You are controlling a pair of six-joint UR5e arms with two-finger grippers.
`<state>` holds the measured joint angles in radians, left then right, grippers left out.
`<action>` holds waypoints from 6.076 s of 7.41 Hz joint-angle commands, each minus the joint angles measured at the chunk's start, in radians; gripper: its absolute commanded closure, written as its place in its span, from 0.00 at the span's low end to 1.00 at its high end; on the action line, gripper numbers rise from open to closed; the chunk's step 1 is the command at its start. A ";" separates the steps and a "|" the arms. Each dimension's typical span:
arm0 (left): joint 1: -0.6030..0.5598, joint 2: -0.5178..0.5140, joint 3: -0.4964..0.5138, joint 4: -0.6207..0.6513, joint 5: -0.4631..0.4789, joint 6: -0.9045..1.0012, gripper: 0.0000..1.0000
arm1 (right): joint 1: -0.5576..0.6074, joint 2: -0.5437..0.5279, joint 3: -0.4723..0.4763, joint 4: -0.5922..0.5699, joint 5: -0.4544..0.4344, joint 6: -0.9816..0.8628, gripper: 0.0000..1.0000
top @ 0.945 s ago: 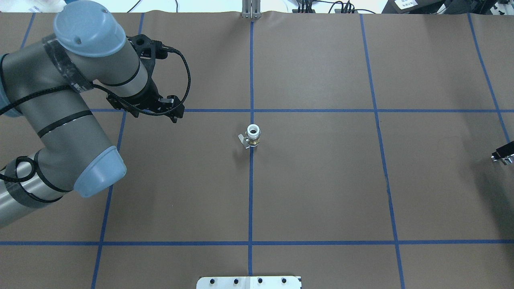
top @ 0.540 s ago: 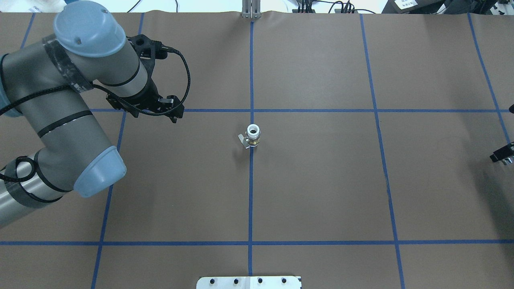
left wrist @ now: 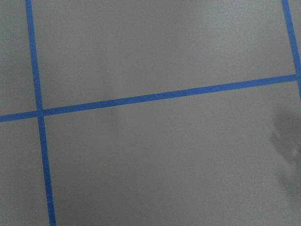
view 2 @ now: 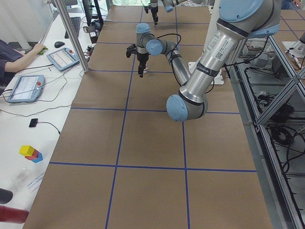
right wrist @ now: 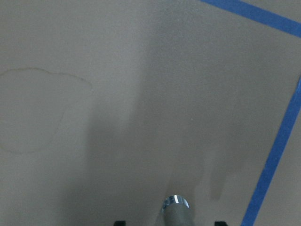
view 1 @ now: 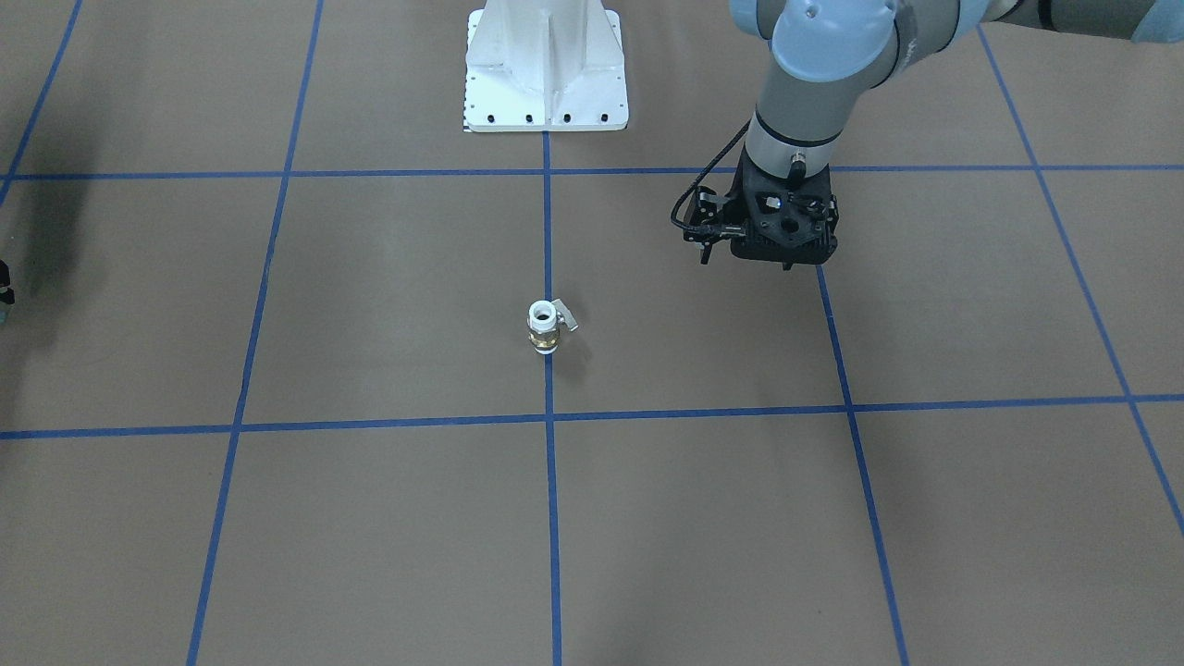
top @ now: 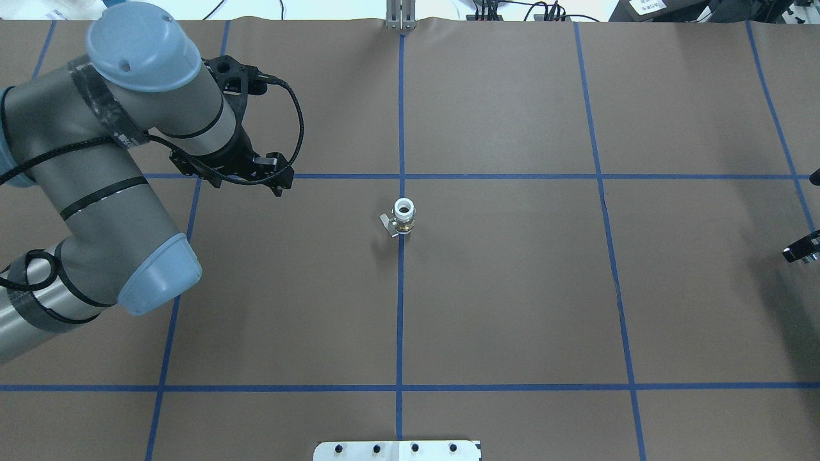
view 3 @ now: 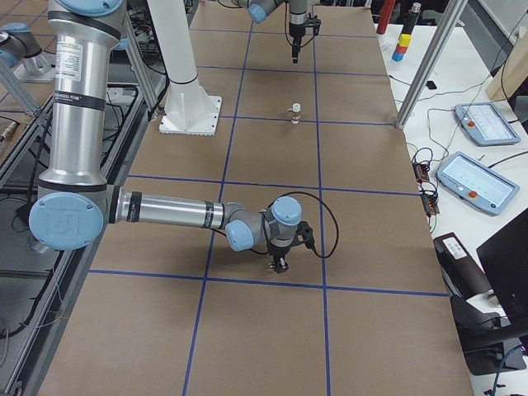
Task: Assemble PPR valve and pipe with both arms
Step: 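Lower the right gripper onto the chrome pipe fitting and grasp it, then carry the chrome fitting with the right gripper above the standing valve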
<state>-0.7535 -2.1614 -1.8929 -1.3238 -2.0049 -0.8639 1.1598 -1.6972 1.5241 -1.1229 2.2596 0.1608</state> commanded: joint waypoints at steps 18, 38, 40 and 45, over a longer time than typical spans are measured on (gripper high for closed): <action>0.010 -0.003 0.006 0.000 0.000 -0.006 0.00 | 0.011 0.001 -0.006 -0.005 0.002 -0.069 0.53; -0.046 0.140 -0.080 -0.014 -0.008 0.100 0.00 | -0.334 1.015 0.053 -0.785 0.016 0.933 1.00; -0.046 0.153 -0.078 -0.017 -0.008 0.100 0.00 | -0.435 1.085 -0.063 -0.663 -0.098 1.083 1.00; -0.046 0.173 -0.074 -0.029 -0.008 0.115 0.00 | -0.525 1.124 -0.125 -0.601 -0.205 1.157 1.00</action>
<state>-0.7992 -1.9887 -1.9677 -1.3528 -2.0126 -0.7503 0.6421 -0.5738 1.4118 -1.7450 2.0672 1.3132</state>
